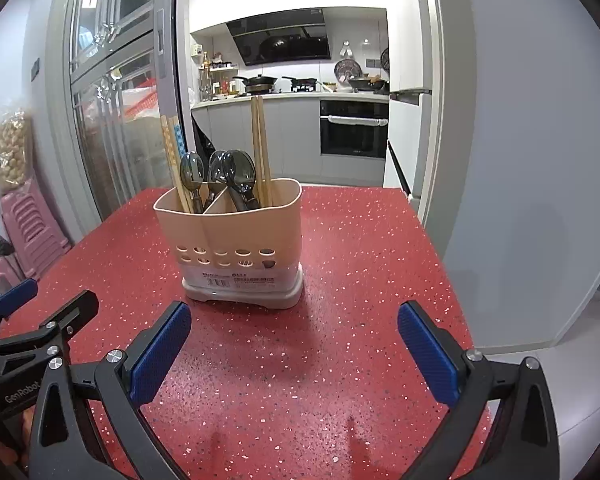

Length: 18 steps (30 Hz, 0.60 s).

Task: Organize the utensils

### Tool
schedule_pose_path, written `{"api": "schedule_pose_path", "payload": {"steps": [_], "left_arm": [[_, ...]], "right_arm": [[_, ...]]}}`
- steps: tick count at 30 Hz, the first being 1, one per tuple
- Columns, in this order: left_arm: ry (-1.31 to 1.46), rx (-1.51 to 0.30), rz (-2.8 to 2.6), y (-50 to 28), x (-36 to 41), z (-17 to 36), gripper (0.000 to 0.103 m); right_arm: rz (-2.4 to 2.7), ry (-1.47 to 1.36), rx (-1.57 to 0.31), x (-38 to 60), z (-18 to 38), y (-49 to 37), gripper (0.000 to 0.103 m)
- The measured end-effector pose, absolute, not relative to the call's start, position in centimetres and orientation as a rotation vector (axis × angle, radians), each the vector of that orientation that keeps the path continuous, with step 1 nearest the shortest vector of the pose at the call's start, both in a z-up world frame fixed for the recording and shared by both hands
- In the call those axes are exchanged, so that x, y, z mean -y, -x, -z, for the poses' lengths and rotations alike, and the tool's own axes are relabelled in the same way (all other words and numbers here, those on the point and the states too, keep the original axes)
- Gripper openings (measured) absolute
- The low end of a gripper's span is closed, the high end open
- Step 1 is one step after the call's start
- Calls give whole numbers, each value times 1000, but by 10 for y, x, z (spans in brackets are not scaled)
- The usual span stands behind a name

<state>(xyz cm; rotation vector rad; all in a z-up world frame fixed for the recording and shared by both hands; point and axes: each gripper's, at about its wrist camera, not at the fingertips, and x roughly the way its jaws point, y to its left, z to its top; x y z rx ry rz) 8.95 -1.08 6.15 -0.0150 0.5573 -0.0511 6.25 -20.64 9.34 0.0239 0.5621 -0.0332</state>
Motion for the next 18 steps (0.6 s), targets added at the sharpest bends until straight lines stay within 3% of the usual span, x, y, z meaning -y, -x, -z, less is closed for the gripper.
{"api": "schedule_pose_path", "payload": {"steps": [18], "left_arm": [[17, -541, 68, -102, 11, -61, 103]], "right_arm": [[75, -18, -498, 207, -93, -63, 103]]}}
